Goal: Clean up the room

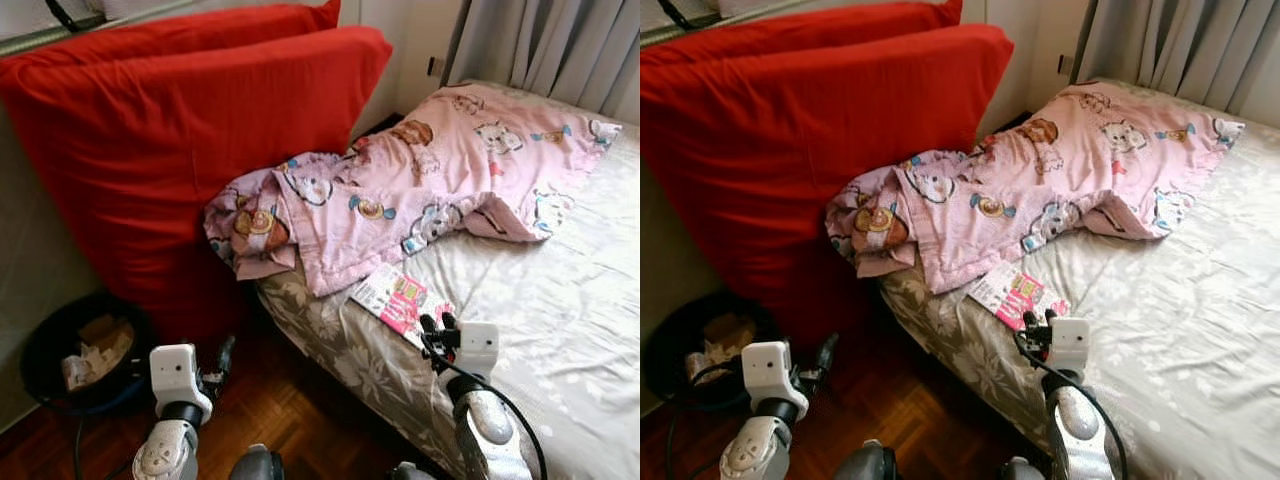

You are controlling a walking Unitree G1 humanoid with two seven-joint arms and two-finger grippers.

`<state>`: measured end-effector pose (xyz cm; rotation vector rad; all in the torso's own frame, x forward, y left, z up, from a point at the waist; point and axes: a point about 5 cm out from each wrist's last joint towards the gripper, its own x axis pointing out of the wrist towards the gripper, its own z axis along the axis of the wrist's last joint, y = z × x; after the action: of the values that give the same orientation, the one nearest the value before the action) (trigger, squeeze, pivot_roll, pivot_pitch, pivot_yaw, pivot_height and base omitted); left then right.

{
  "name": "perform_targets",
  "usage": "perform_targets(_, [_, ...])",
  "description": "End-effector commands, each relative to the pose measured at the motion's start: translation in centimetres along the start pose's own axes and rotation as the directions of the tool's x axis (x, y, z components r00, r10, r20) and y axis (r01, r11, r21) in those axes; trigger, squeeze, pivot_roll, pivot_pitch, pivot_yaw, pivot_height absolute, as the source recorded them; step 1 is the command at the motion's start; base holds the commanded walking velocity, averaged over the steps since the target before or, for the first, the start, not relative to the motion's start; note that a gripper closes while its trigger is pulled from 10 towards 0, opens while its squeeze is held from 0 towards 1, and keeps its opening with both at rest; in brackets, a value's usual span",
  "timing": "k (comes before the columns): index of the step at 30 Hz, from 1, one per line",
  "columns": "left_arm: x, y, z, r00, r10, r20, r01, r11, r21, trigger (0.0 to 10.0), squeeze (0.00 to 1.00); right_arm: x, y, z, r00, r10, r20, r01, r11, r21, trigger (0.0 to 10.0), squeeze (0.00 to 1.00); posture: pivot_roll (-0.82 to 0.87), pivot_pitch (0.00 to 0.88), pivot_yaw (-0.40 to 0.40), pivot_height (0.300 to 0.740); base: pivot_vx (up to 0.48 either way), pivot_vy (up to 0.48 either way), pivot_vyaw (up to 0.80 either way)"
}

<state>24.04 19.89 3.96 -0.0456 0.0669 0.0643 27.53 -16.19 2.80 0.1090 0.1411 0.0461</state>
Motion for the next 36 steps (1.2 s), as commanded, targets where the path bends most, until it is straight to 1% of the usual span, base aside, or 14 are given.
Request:
perform_targets(1, [0.0,0.5,-0.1,1.0,0.008,-0.017,-0.008,1.0,-0.003,10.0,0.0,-0.1,0.1,-0.4,1.0,0.001,-0.017,0.0,1.0,0.01,10.0,0.0,-0.05,0.09,0.034,0.653,0.0,0.0,0.0])
perform_targets(23, [-0.1,0.6,-0.1,1.0,0.007,-0.028,-0.007,1.0,-0.006,10.0,0.0,0.2,1.1,-0.8,0.996,0.07,-0.048,-0.07,0.998,0.002,10.0,0.0,-0.03,0.105,0.031,0.653,0.0,0.0,0.0])
perform_targets(25, [-0.3,0.7,-0.1,1.0,0.01,-0.028,-0.01,1.0,-0.006,10.0,0.0,0.2,1.4,-1.0,0.992,0.107,-0.068,-0.109,0.994,-0.02,10.0,0.0,-0.03,0.106,0.033,0.653,0.0,0.0,0.0])
perform_targets(27, [-0.3,0.7,-0.1,1.0,0.009,-0.027,-0.009,1.0,-0.006,10.0,0.0,0.1,1.7,-1.1,0.989,0.135,-0.065,-0.137,0.99,-0.023,10.0,0.0,-0.03,0.108,0.034,0.653,0.0,0.0,0.0])
perform_targets(33, [-0.3,0.6,-0.1,1.0,0.005,-0.027,-0.005,1.0,-0.005,10.0,0.0,0.0,2.0,-1.1,0.985,0.162,-0.061,-0.161,0.987,0.011,10.0,0.0,-0.03,0.11,0.037,0.653,0.242,0.0,0.8])
perform_targets(36, [-0.3,0.5,0.0,1.0,0.002,-0.026,-0.002,1.0,-0.005,10.0,0.0,0.0,1.9,-1.3,0.986,0.154,-0.07,-0.153,0.988,0.015,10.0,0.0,-0.03,0.107,0.038,0.653,0.242,0.0,0.14])
